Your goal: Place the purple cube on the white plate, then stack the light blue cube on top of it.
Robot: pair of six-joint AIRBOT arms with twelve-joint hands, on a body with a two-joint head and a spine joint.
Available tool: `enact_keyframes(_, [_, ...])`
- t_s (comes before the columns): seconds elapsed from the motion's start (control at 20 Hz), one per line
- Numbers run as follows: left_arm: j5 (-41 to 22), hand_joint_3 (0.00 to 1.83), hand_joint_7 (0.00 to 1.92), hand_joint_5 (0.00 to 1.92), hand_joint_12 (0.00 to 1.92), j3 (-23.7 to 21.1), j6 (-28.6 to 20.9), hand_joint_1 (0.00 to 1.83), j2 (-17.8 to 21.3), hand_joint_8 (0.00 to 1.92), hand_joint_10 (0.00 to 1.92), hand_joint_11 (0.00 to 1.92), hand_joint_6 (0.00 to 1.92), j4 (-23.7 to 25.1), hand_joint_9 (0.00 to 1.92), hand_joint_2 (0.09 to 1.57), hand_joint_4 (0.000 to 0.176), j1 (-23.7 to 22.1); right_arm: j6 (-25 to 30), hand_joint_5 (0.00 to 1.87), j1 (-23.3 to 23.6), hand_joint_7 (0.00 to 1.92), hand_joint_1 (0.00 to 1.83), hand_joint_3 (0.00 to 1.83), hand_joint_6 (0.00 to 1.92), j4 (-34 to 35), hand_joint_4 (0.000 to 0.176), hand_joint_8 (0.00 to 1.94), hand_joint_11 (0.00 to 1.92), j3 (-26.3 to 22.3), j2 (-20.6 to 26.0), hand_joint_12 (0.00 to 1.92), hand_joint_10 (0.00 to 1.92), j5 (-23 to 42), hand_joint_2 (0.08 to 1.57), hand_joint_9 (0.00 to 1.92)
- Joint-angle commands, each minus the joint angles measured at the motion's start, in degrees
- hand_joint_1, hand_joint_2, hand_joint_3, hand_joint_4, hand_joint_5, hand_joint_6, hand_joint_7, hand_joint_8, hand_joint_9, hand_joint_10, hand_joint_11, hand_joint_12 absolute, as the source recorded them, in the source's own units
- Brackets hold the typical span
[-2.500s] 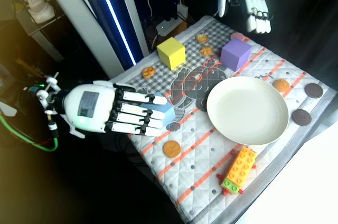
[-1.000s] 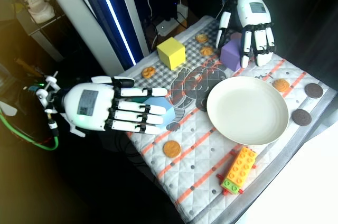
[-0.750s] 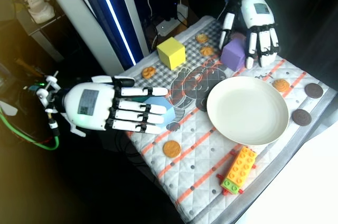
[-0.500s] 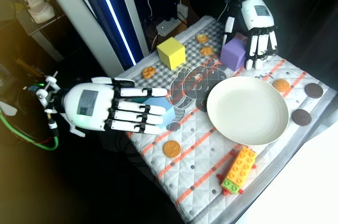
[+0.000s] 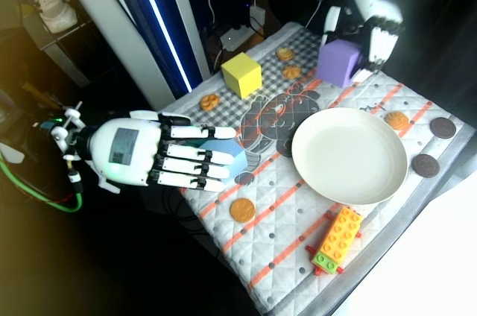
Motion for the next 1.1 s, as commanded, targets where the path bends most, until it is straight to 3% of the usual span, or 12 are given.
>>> enact_keyframes(0.0, [-2.88, 0.00, 0.90, 0.64, 1.39, 1.19, -0.33, 1.22, -1.10, 1.30, 1.21, 0.82, 1.31, 0.71, 0.87, 1.22, 0.000, -1.37, 0.39, 0.08, 0.10, 0.09, 0.34, 0.01, 0.00, 1.55, 0.176, 0.00, 0.12, 0.38, -0.12, 0.17, 0.00, 6.88, 1.12, 0.15])
enact_keyframes(0.15, [1.93, 0.00, 0.90, 0.63, 1.33, 7.05, -0.34, 1.22, -6.33, 1.31, 1.11, 0.98, 1.31, 0.69, 0.96, 1.22, 0.000, -5.44, 0.39, 0.09, 0.24, 0.07, 0.38, 0.00, 0.01, 1.55, 0.176, 0.00, 0.08, 0.65, -0.51, 0.16, 0.00, 6.88, 1.11, 0.12])
enact_keyframes(0.25, [6.04, 0.00, 0.86, 0.63, 1.31, 11.26, -0.34, 1.21, -10.03, 1.37, 1.11, 0.91, 1.31, 0.67, 0.91, 1.23, 0.000, -7.92, 0.39, 0.09, 0.50, 0.07, 0.39, 0.00, 0.00, 1.52, 0.176, 0.00, 0.03, 0.86, -0.75, 0.14, 0.00, 6.88, 1.12, 0.11])
enact_keyframes(0.4, [9.42, 0.00, 0.93, 0.71, 1.34, 15.86, -0.35, 1.23, -14.21, 1.26, 1.10, 0.78, 1.20, 0.23, 0.88, 1.19, 0.000, -9.50, 0.39, 0.13, 0.90, 0.10, 0.44, 0.00, 0.00, 1.35, 0.176, 0.00, 0.00, 1.20, -1.27, 0.00, 0.00, 6.87, 1.09, 0.08])
enact_keyframes(0.55, [12.54, 0.00, 0.91, 0.71, 1.24, 20.36, -0.35, 1.21, -18.07, 1.25, 0.94, 0.66, 1.24, -0.17, 0.80, 1.20, 0.000, -10.83, 0.40, 0.13, 0.92, 0.10, 0.43, 0.00, 0.00, 1.12, 0.176, 0.00, 0.12, 1.35, -1.31, 0.05, 0.01, 6.85, 1.09, 0.11])
enact_keyframes(0.6, [13.73, 0.00, 0.93, 0.72, 1.26, 22.04, -0.34, 1.22, -19.53, 1.24, 0.92, 0.79, 1.20, -0.17, 0.88, 1.19, 0.000, -11.31, 0.40, 0.13, 0.95, 0.10, 0.47, 0.00, 0.00, 1.12, 0.176, 0.00, 0.13, 1.43, -1.38, 0.06, 0.00, 6.86, 1.10, 0.10])
enact_keyframes(0.7, [15.58, 0.00, 0.94, 0.73, 1.27, 24.42, -0.32, 1.23, -21.38, 1.25, 0.95, 0.80, 1.17, -0.15, 0.90, 1.19, 0.000, -11.80, 0.40, 0.13, 1.09, 0.09, 0.48, 0.00, 0.00, 1.04, 0.176, 0.00, 0.13, 1.56, -1.60, 0.06, 0.00, 6.86, 1.10, 0.09])
enact_keyframes(0.8, [16.65, 0.00, 0.86, 0.78, 1.54, 26.16, -0.32, 1.23, -22.71, 1.41, 1.28, 0.73, 1.04, -0.16, 0.76, 1.20, 0.000, -11.99, 0.45, 0.15, 1.18, 0.08, 0.51, 0.00, 0.01, 0.97, 0.176, 0.00, 0.21, 1.67, -1.83, 0.10, 0.01, 6.85, 1.11, 0.06])
enact_keyframes(0.9, [17.71, 0.00, 0.87, 0.79, 1.47, 27.26, -0.30, 1.23, -23.46, 1.40, 1.20, 0.70, 1.03, -0.16, 0.75, 1.19, 0.000, -12.08, 0.68, 0.15, 1.21, 0.08, 0.50, 0.00, 0.01, 0.86, 0.176, 0.00, 0.18, 1.81, -2.00, 0.10, 0.01, 6.85, 1.11, 0.06])
enact_keyframes(0.95, [18.31, 0.00, 0.82, 0.72, 1.43, 27.66, -0.05, 1.20, -23.69, 1.44, 1.14, 0.62, 1.18, -0.15, 0.68, 1.22, 0.000, -12.08, 0.70, 0.15, 1.22, 0.08, 0.45, 0.00, 0.00, 0.83, 0.176, 0.00, 0.21, 1.84, -2.01, 0.11, 0.01, 6.85, 1.11, 0.08])
enact_keyframes(1.0, [18.61, 0.00, 0.53, 0.61, 1.43, 27.83, 0.20, 1.16, -23.80, 1.07, 1.13, 0.53, 0.62, -0.15, 0.54, 1.13, 0.000, -11.98, 0.70, 0.14, 1.22, 0.07, 0.43, 0.00, 0.00, 0.83, 0.176, 0.00, 0.28, 1.85, -2.01, 0.14, 0.02, 6.85, 1.12, 0.10])
enact_keyframes(1.05, [18.62, 0.00, 0.53, 0.61, 1.43, 27.95, 0.21, 1.16, -23.89, 1.07, 1.13, 0.53, 0.62, -0.29, 0.54, 1.13, 0.000, -11.75, 0.70, 0.14, 1.22, 0.07, 0.43, 0.00, 0.00, 0.83, 0.176, 0.00, 0.28, 1.85, -2.03, 0.14, 0.02, 6.85, 1.12, 0.10])
